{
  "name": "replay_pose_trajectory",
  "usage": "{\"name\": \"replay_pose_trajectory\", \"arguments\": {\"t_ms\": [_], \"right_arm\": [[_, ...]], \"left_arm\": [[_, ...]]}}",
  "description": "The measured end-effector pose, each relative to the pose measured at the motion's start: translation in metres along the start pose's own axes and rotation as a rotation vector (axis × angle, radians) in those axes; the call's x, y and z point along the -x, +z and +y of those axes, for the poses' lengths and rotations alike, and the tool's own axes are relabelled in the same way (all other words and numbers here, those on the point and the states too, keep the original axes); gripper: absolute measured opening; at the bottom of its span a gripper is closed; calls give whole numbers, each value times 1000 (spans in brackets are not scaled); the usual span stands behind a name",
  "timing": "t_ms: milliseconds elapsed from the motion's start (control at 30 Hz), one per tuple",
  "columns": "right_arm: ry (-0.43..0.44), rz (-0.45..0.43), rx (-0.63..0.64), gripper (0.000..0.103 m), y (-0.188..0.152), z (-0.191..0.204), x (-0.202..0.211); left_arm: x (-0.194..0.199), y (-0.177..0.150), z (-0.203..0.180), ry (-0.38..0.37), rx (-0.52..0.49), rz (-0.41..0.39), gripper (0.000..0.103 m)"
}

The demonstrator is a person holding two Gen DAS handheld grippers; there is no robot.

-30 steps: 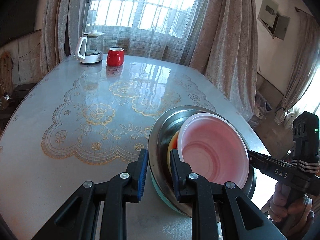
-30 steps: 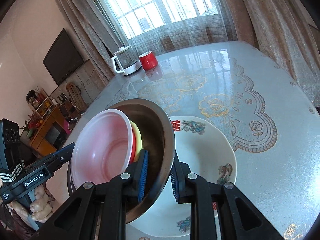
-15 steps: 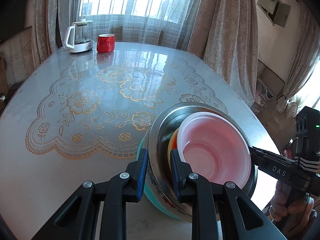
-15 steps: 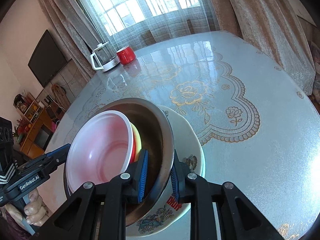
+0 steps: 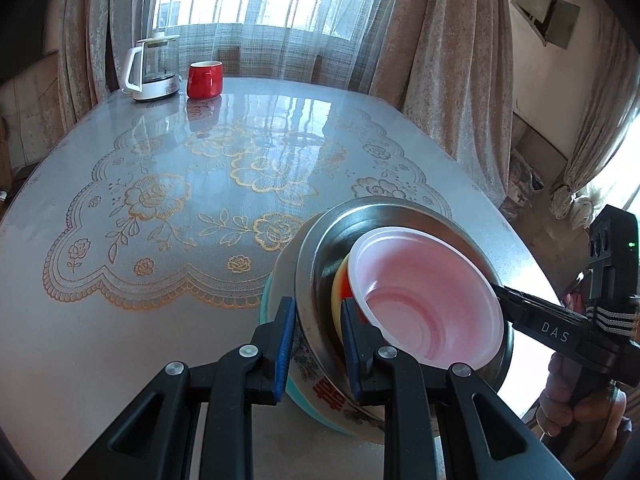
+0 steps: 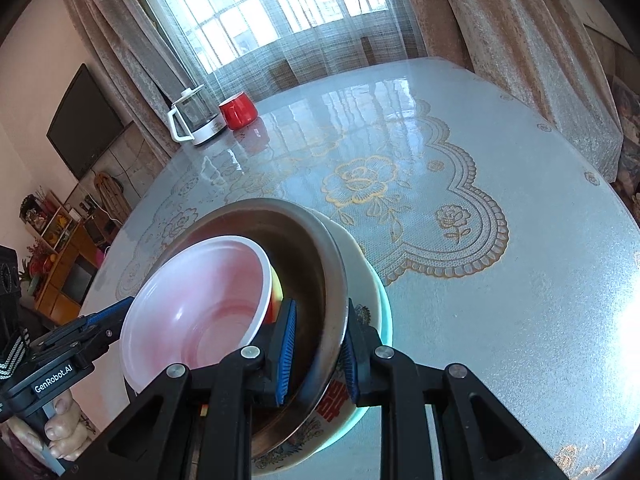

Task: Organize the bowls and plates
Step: 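Lower the steel bowl onto the plate stack with the right gripper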

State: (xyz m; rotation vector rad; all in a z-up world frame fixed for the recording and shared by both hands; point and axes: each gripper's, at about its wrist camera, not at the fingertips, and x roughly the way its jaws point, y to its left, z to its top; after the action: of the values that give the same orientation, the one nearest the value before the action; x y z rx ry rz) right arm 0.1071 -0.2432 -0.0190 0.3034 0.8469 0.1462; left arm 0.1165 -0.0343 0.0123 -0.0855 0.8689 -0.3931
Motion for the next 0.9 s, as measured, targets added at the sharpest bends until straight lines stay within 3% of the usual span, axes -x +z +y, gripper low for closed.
{"name": "replay_pose_trajectory", "arguments": {"t_ms": [267,900], "right_arm": [[36,-22,-32,25,-1,-7,12],[33,-25,-41,27,-11,-2,22]], "left_arm": [[-2,-1,-1,5,1,3,22],[0,-6,-7,37,-5,6,22]]}}
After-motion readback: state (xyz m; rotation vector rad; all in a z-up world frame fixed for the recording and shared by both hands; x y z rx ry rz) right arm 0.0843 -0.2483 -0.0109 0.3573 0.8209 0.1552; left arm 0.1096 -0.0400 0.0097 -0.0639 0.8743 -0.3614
